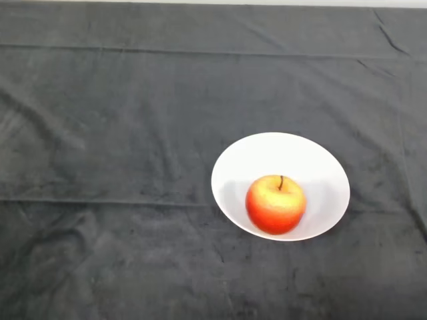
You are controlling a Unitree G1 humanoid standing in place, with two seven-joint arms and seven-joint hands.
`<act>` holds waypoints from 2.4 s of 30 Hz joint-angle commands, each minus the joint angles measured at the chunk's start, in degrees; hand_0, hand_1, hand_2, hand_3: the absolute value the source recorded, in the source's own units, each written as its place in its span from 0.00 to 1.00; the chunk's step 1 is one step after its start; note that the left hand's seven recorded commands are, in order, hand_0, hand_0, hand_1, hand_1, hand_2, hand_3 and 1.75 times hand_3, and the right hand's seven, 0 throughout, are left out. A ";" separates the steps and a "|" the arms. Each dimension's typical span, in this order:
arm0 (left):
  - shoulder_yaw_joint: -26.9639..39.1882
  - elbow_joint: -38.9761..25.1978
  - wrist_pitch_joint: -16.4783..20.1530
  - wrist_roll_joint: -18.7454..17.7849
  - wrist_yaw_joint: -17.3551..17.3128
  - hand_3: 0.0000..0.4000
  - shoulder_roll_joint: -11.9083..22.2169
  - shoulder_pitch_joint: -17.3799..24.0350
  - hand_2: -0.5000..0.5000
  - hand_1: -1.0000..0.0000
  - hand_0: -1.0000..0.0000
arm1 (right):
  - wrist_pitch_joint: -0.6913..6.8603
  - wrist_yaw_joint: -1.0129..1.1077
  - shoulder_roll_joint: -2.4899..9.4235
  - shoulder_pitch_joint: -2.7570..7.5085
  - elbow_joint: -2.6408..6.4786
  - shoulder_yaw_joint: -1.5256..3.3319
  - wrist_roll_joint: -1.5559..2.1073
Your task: Move the apple to the plate
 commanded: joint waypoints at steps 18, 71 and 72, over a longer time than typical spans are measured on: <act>11.97 15.82 -2.36 -5.19 -8.82 0.00 -1.21 -5.88 0.50 1.00 1.00 | -0.23 0.36 -2.31 0.12 0.22 -0.71 -0.05; 19.84 20.82 -4.00 0.56 -17.86 0.00 -3.46 -9.84 0.50 1.00 1.00 | -0.34 0.71 -2.49 -0.01 0.70 -0.85 -0.01; 19.96 20.85 -3.99 0.62 -17.93 0.00 -3.48 -9.86 0.50 1.00 1.00 | -0.34 0.71 -2.49 -0.01 0.71 -0.85 -0.01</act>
